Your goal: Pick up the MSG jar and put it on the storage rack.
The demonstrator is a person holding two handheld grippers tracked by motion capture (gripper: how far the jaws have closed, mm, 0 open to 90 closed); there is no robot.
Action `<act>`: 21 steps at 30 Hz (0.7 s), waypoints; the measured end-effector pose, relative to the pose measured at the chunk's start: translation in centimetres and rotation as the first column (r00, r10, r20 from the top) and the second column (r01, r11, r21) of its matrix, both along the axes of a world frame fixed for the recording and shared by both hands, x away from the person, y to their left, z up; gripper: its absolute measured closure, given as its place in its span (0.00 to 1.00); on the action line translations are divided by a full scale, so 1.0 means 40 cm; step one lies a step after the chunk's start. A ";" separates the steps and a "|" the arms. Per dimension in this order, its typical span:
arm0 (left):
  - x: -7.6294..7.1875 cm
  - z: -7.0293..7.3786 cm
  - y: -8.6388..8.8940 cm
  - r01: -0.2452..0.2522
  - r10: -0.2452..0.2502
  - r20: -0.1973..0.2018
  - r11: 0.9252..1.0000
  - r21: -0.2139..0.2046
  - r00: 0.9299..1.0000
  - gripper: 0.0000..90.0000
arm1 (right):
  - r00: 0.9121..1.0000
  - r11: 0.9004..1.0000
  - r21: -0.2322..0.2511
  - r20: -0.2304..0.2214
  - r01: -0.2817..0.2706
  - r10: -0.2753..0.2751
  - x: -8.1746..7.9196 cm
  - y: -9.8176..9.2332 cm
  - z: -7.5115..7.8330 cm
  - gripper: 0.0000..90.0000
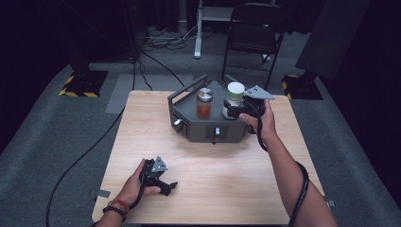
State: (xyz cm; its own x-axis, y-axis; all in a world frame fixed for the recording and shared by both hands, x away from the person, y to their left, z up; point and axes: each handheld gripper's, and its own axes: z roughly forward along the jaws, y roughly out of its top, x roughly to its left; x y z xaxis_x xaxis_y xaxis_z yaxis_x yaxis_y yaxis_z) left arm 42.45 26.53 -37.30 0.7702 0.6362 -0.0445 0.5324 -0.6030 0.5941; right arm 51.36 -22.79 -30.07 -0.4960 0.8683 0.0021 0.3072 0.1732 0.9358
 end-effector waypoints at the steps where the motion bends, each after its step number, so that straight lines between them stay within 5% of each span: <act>1: 0.000 0.000 0.000 0.000 0.000 0.000 1.000 0.000 1.000 0.00 | 1.000 1.000 0.002 0.000 -0.002 0.002 -0.003 -0.002 0.000 0.05; 21: 0.000 0.000 0.000 0.001 -0.001 0.000 1.000 -0.001 1.000 0.00 | 0.997 1.000 0.005 0.074 -0.029 0.028 -0.090 -0.042 -0.015 0.05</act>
State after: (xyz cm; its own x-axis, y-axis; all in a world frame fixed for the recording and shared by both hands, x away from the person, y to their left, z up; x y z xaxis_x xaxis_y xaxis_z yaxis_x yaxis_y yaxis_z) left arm 42.47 26.54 -37.30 0.7706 0.6357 -0.0451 0.5323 -0.6030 0.5942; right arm 47.77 -24.47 -30.68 -0.5197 0.8538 -0.0306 0.2319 0.1755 0.9568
